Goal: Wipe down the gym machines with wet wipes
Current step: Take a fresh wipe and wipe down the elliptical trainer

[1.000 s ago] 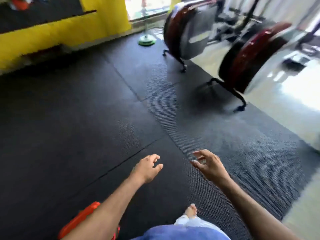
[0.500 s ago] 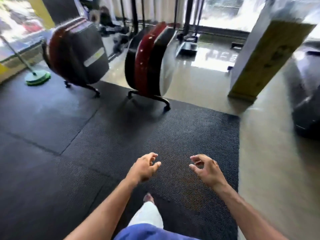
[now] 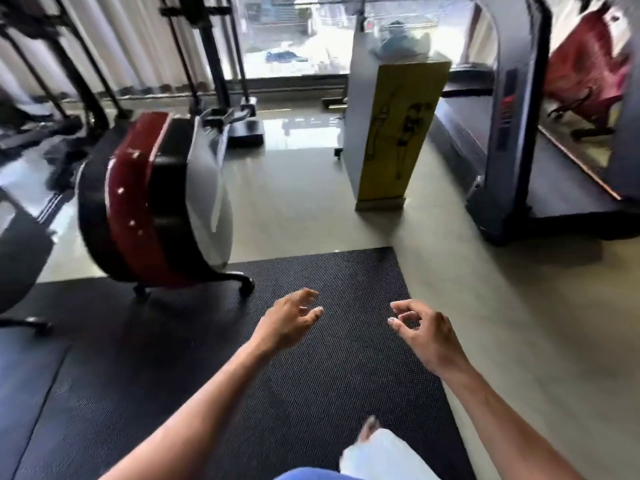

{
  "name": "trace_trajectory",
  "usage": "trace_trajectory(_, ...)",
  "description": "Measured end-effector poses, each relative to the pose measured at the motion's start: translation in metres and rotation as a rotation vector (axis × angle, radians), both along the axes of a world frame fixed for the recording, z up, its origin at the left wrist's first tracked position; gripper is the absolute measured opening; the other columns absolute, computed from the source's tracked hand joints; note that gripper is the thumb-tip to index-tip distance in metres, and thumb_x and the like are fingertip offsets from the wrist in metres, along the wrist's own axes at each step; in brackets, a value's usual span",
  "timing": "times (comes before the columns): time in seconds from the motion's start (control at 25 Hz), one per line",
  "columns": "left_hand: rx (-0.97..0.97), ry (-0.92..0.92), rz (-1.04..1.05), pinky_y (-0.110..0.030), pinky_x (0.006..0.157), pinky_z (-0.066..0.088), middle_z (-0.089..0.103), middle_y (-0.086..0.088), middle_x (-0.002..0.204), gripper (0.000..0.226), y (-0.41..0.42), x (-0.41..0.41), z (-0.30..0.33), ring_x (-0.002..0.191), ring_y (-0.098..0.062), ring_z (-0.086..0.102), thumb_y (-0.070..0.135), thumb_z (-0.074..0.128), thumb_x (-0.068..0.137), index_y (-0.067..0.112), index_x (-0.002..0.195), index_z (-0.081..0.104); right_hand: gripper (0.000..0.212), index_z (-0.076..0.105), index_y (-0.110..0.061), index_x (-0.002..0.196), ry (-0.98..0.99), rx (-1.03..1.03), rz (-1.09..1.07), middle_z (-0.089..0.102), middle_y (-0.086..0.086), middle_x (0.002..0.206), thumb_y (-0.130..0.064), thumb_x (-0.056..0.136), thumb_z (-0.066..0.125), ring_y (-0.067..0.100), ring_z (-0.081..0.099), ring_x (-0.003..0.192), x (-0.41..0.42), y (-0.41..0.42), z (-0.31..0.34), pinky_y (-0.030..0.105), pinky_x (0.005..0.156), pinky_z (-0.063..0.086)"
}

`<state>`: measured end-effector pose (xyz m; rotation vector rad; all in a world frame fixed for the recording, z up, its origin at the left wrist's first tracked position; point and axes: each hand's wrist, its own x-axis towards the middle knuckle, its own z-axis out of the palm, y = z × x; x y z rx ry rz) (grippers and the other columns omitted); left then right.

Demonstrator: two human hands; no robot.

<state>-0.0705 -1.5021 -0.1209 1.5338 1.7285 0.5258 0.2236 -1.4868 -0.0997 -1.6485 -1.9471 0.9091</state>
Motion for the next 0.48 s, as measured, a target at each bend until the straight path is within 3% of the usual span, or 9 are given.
trace_trajectory(0.12,0.076,0.022,-0.082,-0.032,0.095,0.057,0.069,0.008,0.129,0.036,0.12,0.007,0.009,0.103,-0.002,0.07,0.041,0.065,0.099,0.028,0.132,0.063,0.026,0.073,-0.025,0.114,0.072,0.072,-0.096,0.072,-0.01,0.106,-0.026,0.089,0.079,0.0,0.068,0.093,0.005,0.098,-0.007,0.026,0.085,0.057)
trace_trajectory(0.24,0.124,0.047,-0.088,-0.018,0.083,0.054,0.07,0.003,0.126,0.035,0.236,0.02,0.018,0.098,-0.004,0.069,0.037,0.066,0.1,0.023,0.132,0.063,0.023,0.073,-0.026,0.112,0.128,0.143,-0.111,0.073,-0.011,0.104,-0.027,0.089,0.078,0.0,0.069,0.092,0.011,0.206,-0.003,0.023,0.083,0.056)
trace_trajectory(0.36,0.151,0.029,-0.071,-0.025,0.083,0.058,0.071,0.003,0.124,0.033,0.326,0.031,0.042,0.097,-0.005,0.071,0.035,0.068,0.099,0.025,0.13,0.064,0.021,0.073,-0.026,0.112,0.152,0.148,-0.112,0.073,-0.012,0.105,-0.027,0.091,0.076,-0.003,0.068,0.093,0.018,0.295,0.015,0.012,0.079,0.053)
trace_trajectory(0.48,0.228,0.007,-0.044,-0.026,0.084,0.058,0.072,0.006,0.12,0.031,0.422,0.036,0.065,0.095,-0.004,0.071,0.033,0.067,0.099,0.025,0.129,0.065,0.02,0.073,-0.025,0.112,0.161,0.168,-0.087,0.071,-0.012,0.108,-0.026,0.093,0.074,-0.004,0.067,0.094,0.019,0.397,0.034,0.013,0.076,0.053)
